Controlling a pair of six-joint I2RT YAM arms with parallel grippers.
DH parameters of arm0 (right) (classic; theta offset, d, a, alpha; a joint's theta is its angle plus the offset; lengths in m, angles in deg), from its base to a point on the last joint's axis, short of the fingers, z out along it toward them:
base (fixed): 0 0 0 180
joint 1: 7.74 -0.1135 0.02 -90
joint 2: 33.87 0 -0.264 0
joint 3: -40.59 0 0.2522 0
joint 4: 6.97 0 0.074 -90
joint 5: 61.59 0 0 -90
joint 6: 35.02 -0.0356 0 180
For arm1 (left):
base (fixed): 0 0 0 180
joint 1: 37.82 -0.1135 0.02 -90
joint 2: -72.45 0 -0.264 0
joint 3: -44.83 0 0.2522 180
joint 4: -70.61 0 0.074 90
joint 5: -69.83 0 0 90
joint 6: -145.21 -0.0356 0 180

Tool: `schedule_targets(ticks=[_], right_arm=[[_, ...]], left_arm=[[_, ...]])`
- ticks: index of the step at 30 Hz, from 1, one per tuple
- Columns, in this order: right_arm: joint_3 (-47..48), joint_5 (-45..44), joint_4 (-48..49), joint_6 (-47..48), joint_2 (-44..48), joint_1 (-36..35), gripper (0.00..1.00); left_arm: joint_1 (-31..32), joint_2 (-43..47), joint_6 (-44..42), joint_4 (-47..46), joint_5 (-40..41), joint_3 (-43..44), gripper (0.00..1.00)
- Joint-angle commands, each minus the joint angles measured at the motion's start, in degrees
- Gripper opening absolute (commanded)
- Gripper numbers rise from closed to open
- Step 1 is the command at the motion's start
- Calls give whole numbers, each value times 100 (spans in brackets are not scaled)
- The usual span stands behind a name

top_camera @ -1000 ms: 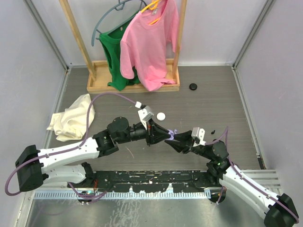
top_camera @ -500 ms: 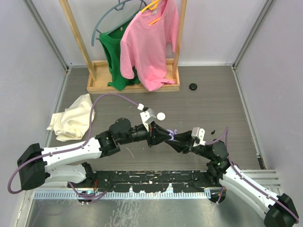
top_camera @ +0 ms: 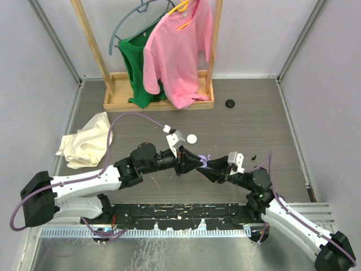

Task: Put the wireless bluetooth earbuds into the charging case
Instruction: Place the earbud in the charging case.

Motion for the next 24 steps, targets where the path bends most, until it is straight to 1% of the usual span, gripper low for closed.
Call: schedule_targets(ticks=[1, 5, 9, 19, 24], right_arm=[[60, 16, 306, 6, 98, -13, 1], [63, 18, 287, 9, 109, -13, 1], [62, 13, 277, 16, 124, -11, 1], [70, -94, 233, -3, 150, -10, 1], [61, -112, 224, -11, 151, -15, 1]], left_arm=[[21, 25, 69, -341, 211, -13, 17], [22, -14, 159, -335, 228, -27, 17], [20, 44, 238, -294, 300, -64, 20], [19, 218, 586, 231, 698, -37, 26], [19, 272, 784, 471, 942, -16, 28]])
